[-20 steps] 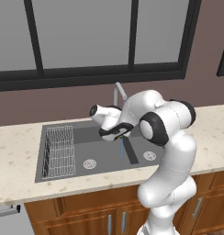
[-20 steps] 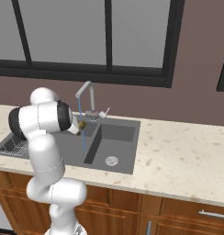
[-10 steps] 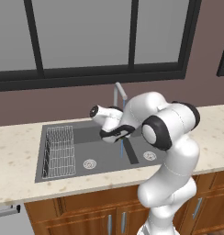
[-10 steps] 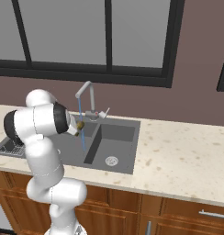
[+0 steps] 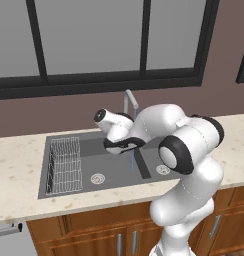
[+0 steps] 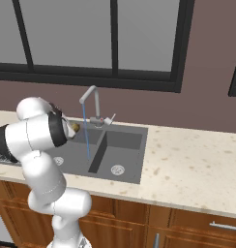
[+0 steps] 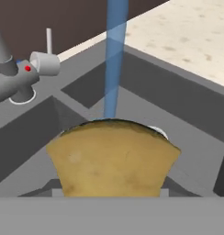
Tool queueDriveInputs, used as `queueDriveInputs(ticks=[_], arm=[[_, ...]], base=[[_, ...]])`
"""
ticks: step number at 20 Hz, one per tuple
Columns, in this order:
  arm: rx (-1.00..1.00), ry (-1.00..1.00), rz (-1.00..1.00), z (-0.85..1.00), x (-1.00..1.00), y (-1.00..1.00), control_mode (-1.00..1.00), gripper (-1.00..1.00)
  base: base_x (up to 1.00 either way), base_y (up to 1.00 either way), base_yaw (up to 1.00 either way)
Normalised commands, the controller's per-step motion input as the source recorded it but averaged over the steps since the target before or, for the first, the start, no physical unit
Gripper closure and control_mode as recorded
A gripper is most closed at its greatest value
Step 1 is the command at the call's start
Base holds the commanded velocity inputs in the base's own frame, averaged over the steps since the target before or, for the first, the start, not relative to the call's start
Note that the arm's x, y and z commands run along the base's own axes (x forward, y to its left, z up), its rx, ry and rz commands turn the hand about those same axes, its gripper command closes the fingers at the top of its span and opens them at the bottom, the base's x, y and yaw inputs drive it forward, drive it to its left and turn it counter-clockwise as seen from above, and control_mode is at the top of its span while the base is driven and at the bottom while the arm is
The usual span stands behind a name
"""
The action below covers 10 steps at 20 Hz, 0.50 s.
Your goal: Soak the sponge with water for a few seconds and then drop it inside the sink.
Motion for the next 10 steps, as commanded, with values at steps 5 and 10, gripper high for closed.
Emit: queueDriveInputs(ticks=[5,10], arm=[[0.12,0.16,0.24,0.16,-0.12,0.22,-1.0,1.0],[0.16,0.25,0.3,0.0,0.0,0.07,-1.0,1.0]], base=[[0.0,0.0,0.0],[0.0,0.0,0.0]])
